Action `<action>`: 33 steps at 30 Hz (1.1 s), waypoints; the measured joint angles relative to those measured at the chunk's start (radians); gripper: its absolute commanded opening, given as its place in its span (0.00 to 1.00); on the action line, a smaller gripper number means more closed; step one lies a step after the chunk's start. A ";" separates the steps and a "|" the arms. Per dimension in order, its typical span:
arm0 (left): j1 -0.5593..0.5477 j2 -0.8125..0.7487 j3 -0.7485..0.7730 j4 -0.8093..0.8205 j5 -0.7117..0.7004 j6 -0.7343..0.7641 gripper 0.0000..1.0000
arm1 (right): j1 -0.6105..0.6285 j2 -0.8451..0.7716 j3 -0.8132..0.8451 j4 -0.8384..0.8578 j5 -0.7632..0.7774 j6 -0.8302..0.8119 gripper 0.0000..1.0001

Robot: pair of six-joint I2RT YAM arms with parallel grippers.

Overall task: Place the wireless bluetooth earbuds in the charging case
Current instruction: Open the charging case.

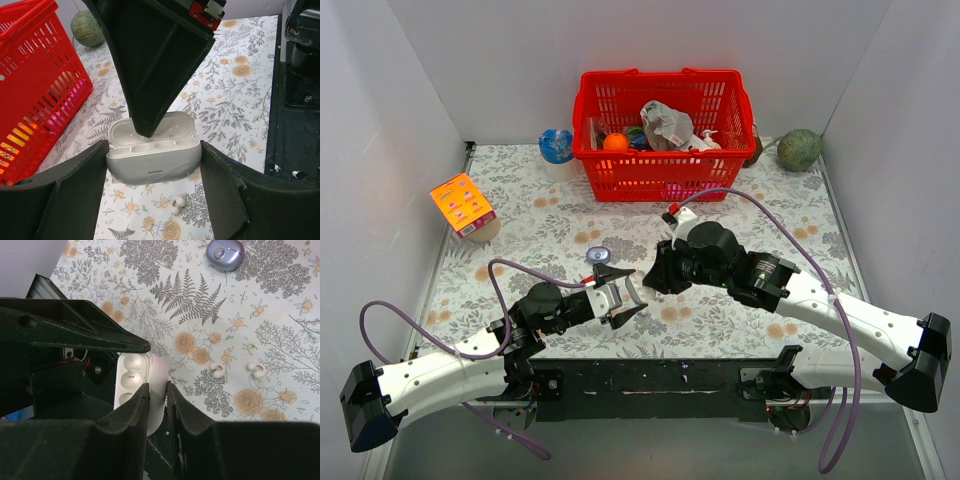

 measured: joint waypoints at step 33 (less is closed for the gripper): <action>0.012 0.039 0.155 -0.082 -0.025 -0.365 0.88 | 0.002 -0.043 0.209 -0.235 0.053 -0.545 0.01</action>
